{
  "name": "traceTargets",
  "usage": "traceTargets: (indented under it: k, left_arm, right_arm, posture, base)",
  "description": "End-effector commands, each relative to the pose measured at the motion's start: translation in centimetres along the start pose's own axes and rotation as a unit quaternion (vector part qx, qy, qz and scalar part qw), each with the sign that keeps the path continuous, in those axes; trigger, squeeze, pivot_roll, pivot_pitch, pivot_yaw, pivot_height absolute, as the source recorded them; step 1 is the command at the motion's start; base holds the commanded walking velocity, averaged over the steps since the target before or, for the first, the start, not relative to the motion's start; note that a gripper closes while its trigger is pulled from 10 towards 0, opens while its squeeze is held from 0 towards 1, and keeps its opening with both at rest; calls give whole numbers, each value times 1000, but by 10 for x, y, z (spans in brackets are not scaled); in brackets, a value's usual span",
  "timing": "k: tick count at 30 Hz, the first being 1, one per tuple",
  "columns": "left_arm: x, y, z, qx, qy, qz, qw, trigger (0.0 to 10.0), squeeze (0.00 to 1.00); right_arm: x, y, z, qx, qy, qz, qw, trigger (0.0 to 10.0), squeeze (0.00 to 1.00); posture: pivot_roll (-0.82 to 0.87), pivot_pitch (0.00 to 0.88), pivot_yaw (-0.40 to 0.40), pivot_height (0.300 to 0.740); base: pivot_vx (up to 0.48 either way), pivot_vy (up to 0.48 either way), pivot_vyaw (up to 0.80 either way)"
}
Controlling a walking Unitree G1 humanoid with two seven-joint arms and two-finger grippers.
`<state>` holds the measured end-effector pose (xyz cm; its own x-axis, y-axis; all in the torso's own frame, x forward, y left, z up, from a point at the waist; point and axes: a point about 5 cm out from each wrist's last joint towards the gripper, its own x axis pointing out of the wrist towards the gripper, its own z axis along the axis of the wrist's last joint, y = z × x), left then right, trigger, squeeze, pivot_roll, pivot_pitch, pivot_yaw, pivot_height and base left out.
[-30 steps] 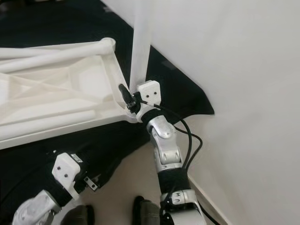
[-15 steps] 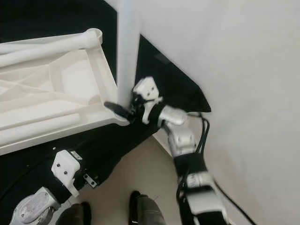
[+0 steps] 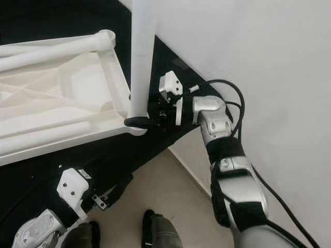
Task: Building children table
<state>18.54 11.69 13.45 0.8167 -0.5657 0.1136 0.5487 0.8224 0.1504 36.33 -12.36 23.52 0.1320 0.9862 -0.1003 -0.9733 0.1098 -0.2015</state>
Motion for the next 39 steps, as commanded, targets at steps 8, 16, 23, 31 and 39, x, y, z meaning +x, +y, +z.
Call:
traceTargets:
  k: [8,16,23,31,39]
  left_arm:
    - [-2,-6,-1,-7,6,-8,1000,10000,0]
    - [-1,-7,-1,-4,6,-8,1000,10000,0]
    - [-3,-3,2,2,2,5,1000,10000,0]
    - [-3,1,-1,8,2,6,1000,10000,0]
    - [-1,0,-3,10,1,12,1000,10000,0]
  right_arm:
    - [13,-1,7,2,-19,58,998,0,0]
    - [6,-6,-1,-9,3,14,1000,0,0]
    - [8,36,-90,94,82,-392,911,0,0]
    - [25,57,-100,103,84,-410,903,0,0]
    - [39,56,-71,99,16,-332,938,10000,1000]
  posture:
    - [174,276,-137,740]
    - [168,273,-156,740]
    - [163,288,-156,740]
    - [147,256,-137,740]
    - [153,232,-146,740]
  base:
    - [0,0,0]
    - [0,0,0]
    - [0,0,0]
    - [0,0,0]
    - [0,0,0]
